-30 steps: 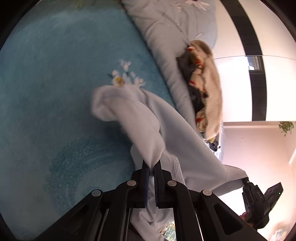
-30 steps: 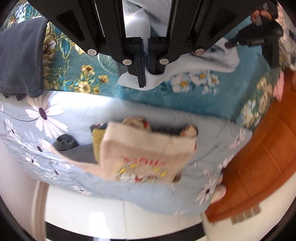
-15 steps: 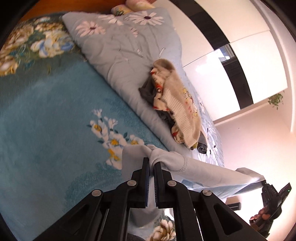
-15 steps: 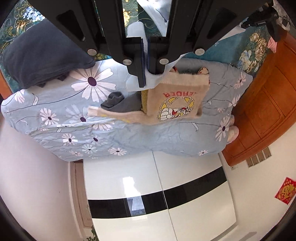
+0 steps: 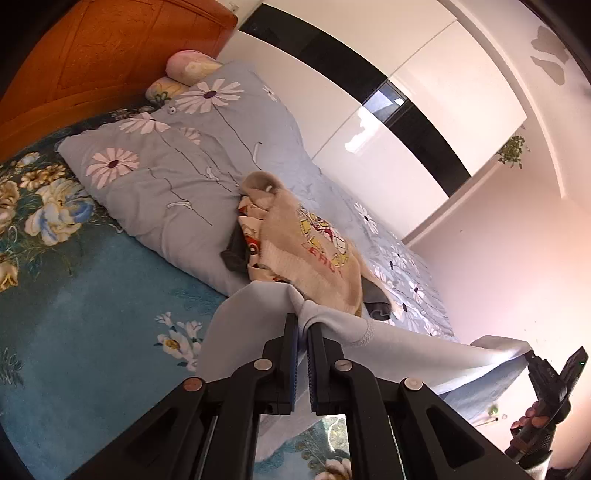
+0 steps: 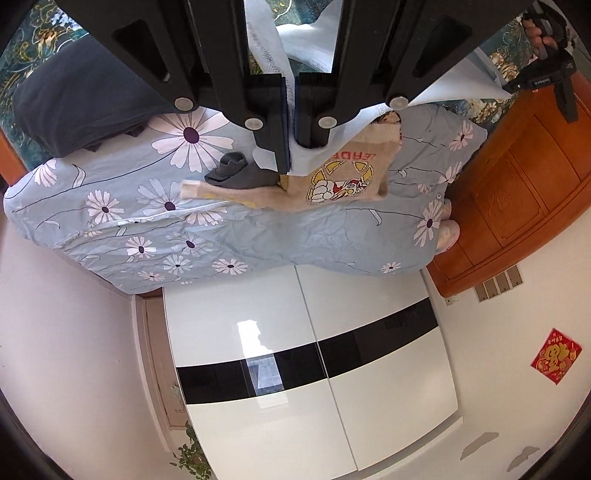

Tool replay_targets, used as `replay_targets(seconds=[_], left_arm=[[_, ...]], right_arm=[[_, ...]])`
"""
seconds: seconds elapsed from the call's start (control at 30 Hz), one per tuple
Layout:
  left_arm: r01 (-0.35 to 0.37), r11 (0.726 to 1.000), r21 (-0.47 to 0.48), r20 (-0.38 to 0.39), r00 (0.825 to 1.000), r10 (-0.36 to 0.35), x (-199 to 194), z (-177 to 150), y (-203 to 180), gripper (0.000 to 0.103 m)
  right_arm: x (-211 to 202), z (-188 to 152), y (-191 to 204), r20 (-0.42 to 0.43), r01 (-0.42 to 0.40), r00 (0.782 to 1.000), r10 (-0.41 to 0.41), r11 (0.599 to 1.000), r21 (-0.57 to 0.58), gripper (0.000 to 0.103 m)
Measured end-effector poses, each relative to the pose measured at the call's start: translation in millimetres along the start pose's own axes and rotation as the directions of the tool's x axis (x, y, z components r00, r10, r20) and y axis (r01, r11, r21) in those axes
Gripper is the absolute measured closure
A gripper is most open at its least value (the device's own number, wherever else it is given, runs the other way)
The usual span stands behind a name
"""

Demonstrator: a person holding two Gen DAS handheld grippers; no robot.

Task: Fold clothes

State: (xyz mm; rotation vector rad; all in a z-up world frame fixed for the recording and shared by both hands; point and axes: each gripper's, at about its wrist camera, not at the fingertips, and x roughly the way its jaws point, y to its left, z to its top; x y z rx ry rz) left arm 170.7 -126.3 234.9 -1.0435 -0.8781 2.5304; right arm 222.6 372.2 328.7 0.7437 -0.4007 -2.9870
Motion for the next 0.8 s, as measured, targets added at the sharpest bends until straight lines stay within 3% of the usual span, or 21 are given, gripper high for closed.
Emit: replay_targets(seconds=[0.2,0.43,0.57,0.67,0.8], left_arm=[[0.098,0.991,0.085,-0.086,0.992,-0.091,42,-13,-60,0.099],[0.212,0.966,0.149,-0.212,0.961,-0.178,101,-48,-130,0.099],[0.146,0.982,0.121,-0.315,0.944,-0.102,155,-72,-122,0.098],[0.070,0.993,0.092,-0.384,0.923,-0.030,183,-93,-96,0.098],[0.007,0.999,0.049,-0.452,0.892,0.016,200,-110,-60,0.098]], right_arm=[[-34,25,-36,0.086,0.067,0.994,-0.071,0.997,0.043,0.101],[-94,63,-74,0.188,0.148,0.970,-0.157,0.987,0.061,0.101],[-91,57,-58,0.120,0.125,0.985,-0.121,0.992,-0.027,0.101],[-66,34,-36,0.011,0.052,0.999,-0.051,0.996,-0.072,0.101],[-21,-7,3,-0.138,-0.037,0.990,0.019,0.991,-0.129,0.101]])
